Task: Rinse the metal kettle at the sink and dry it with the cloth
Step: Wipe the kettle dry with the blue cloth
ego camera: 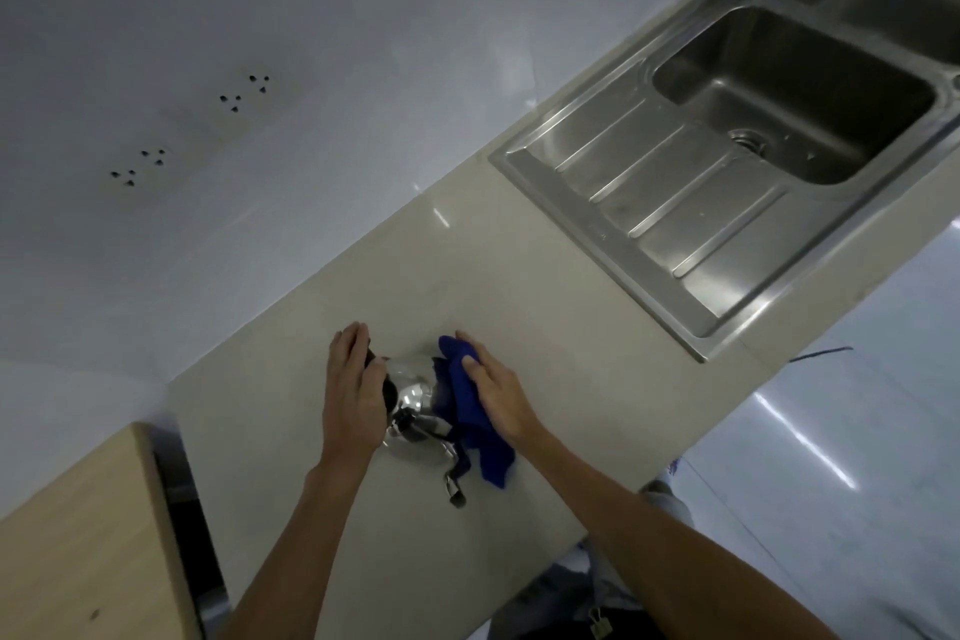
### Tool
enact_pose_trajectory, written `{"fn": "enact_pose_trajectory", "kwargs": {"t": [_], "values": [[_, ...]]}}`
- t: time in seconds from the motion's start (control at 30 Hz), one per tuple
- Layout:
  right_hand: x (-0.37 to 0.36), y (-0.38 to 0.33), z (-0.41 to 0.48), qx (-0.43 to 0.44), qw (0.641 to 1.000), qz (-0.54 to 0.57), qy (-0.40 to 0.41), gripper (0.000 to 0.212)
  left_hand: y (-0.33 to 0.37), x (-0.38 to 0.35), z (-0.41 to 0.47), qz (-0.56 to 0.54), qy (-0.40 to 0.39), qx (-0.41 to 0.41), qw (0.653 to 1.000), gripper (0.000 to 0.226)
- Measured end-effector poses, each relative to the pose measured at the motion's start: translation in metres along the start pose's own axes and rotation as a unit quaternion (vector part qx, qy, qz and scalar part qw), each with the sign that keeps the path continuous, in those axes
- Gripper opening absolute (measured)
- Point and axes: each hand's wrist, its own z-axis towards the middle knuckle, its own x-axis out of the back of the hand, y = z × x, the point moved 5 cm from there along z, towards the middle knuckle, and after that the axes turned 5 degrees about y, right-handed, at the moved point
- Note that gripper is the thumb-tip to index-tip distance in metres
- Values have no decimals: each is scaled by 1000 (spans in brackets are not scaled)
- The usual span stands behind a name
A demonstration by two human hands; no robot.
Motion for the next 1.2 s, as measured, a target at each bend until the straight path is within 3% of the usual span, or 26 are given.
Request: {"fn": "enact_pose_trajectory", "kwargs": {"t": [0.1,0.23,0.37,0.43,0.5,0.6,0.67,0.87,0.97,1.07,1.13,1.2], "values": [[-4,-7,7,59,995,-52,54,37,3,-1,-2,-15,17,5,1000,70],[-21,-30,-12,151,978,-91,110,42,1,-1,-3,-19,31,9,999,68],[-36,-49,-42,314,936,-138,74,47,-5,-5,-2,-31,32,11,999,70],[-31,-45,-29,341,920,-194,17,52,-7,-5,0,-35,33,9,999,70],[-20,-33,-2,305,925,-225,-25,52,-9,-6,1,-48,33,14,998,68],[-5,-27,33,203,952,-228,-30,43,-9,-6,0,-69,39,2,997,70],[-8,-37,36,184,955,-230,-31,38,-11,-6,1,-76,42,0,996,70],[-31,-55,-34,327,926,-189,16,41,-8,-7,-2,-94,39,-10,995,63],[-16,-38,25,156,968,-197,-9,36,-8,-8,0,-86,52,-1,995,66],[-9,-29,63,61,969,-231,-62,40,-8,-8,-3,-105,63,-7,992,67],[-17,-40,52,81,967,-228,-83,36,-9,-7,-5,-118,65,-8,991,67],[-27,-61,24,165,965,-191,-73,28,-8,-6,-5,-131,69,-20,989,66]]}}
